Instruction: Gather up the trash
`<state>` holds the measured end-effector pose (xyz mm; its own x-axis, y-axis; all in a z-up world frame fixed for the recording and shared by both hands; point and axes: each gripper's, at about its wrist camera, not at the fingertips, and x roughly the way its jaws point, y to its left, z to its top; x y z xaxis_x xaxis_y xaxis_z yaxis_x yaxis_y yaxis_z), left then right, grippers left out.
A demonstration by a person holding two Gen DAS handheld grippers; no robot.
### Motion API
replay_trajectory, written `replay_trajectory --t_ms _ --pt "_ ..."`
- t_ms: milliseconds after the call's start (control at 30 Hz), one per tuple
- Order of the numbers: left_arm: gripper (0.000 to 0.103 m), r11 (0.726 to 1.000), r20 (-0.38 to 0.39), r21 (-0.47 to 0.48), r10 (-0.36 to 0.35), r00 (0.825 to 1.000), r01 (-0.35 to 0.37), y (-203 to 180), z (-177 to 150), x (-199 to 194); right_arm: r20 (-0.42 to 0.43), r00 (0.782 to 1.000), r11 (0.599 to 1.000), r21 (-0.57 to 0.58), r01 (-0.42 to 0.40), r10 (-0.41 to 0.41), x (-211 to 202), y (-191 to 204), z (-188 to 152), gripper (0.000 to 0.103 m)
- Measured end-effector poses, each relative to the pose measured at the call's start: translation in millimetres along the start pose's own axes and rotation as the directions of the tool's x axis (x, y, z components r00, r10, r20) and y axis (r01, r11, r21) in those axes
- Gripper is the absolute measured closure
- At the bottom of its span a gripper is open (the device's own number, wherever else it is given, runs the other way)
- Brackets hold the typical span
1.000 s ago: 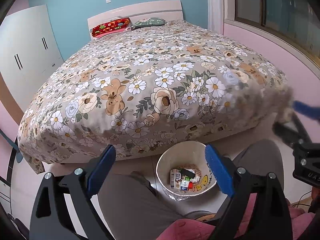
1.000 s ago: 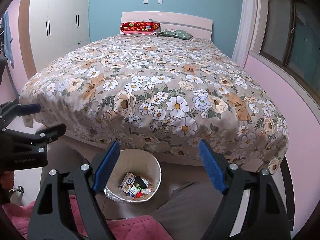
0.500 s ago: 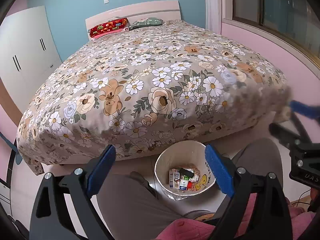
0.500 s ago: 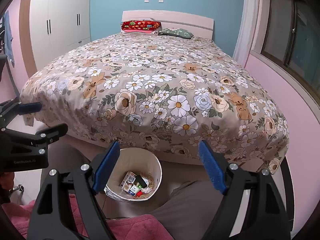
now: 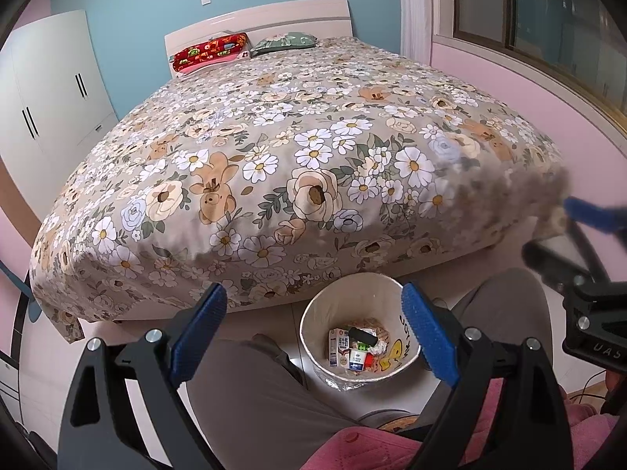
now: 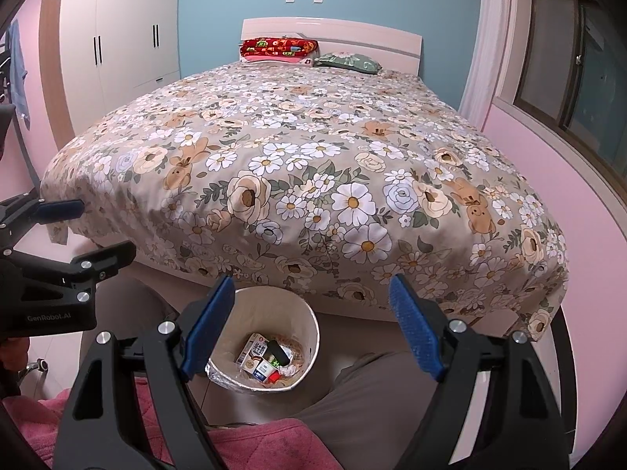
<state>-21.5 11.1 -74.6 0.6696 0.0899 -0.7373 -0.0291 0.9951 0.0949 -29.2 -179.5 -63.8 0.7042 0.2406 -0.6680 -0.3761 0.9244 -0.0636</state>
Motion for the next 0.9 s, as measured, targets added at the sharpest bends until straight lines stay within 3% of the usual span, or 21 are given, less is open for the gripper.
replay_trajectory --t_ms 233,900 --pt "0.011 1.000 -0.006 -0.008 -0.019 1.000 0.019 1.0 -1.6 2.5 -0.017 1.000 1.000 0.004 -0.016 0.016 3.8 -2.4 -2.8 0.023" --pt "0.011 1.000 -0.005 0.007 0.020 1.000 -0.020 -0.6 -2.3 -0.6 -0.024 0.999 1.000 0.003 -0.030 0.030 4.4 -4.5 -2.3 0.023"
